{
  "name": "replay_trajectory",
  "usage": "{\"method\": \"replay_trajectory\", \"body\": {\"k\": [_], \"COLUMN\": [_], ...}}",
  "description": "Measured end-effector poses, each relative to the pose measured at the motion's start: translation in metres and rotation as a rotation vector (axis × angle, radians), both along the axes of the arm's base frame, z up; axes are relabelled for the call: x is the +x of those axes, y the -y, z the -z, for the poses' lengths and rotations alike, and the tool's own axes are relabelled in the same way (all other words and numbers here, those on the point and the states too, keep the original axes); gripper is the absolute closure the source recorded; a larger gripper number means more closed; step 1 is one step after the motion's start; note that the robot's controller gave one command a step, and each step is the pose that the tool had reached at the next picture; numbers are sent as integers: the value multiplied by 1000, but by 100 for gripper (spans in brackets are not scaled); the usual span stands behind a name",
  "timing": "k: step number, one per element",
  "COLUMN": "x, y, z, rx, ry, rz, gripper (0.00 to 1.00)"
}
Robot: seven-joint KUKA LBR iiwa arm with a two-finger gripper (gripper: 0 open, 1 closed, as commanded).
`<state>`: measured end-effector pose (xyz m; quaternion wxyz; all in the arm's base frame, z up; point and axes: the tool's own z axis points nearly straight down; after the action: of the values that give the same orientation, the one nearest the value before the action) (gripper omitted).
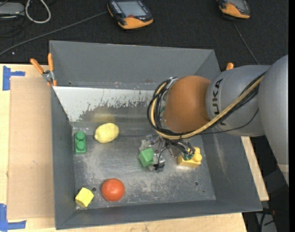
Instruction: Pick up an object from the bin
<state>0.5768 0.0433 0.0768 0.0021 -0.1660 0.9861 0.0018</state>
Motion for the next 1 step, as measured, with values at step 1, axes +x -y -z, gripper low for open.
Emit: {"method": "replay_trajectory", "body": {"k": [1], "x": [-3], "y": [-1], "z": [-32], "rx": [0], "ry": [-9], "rz": [0], "gripper": [100]}}
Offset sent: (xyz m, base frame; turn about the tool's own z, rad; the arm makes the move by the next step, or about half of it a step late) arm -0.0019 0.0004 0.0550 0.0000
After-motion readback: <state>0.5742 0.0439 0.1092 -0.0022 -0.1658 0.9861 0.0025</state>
